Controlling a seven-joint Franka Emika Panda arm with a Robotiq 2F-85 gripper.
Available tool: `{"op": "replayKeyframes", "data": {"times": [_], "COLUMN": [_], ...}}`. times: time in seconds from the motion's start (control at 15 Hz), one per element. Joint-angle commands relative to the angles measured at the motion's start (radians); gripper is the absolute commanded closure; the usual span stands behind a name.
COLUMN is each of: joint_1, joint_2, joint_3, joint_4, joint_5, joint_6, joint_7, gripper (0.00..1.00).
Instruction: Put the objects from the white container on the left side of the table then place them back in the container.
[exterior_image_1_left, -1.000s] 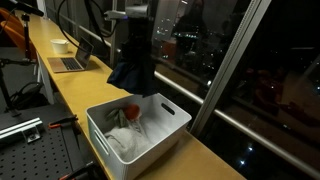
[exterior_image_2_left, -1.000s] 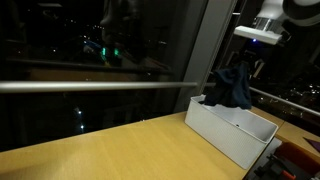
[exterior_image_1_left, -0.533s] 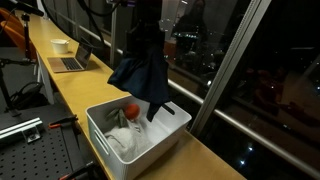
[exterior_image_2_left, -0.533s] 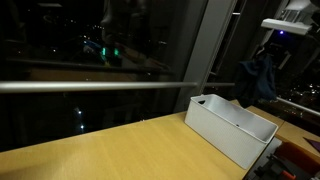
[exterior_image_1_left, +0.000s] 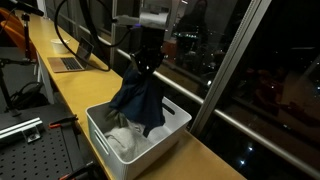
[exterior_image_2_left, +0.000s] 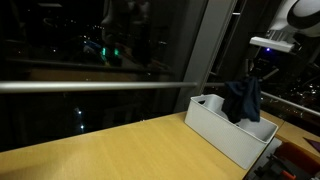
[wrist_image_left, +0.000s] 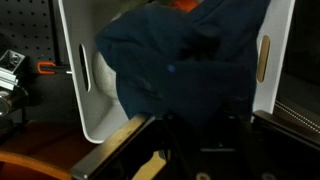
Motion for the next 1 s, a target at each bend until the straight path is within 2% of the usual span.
{"op": "replayKeyframes", "data": {"times": [0.0,0.33,0.4,0.47,0.53,0.6,0.93], "joint_1": [-0.002,0.011,0.015,0.007,0.008,0.010,0.009], "joint_2": [0.030,-0.025,-0.048,0.021,0.009,-0.002,-0.025], "joint_3": [0.001,0.011,0.017,0.010,0.015,0.019,0.022], "joint_4": [-0.017,-0.165,-0.220,-0.117,-0.152,-0.178,-0.202], "joint_5": [0.040,0.035,0.033,0.021,0.021,0.021,0.022], "joint_6": [0.053,0.177,0.218,0.148,0.175,0.189,0.200], "joint_7": [-0.054,-0.108,-0.130,-0.089,-0.100,-0.105,-0.110], "gripper": [0.35,0.01,0.00,0.08,0.02,0.00,0.00]}}
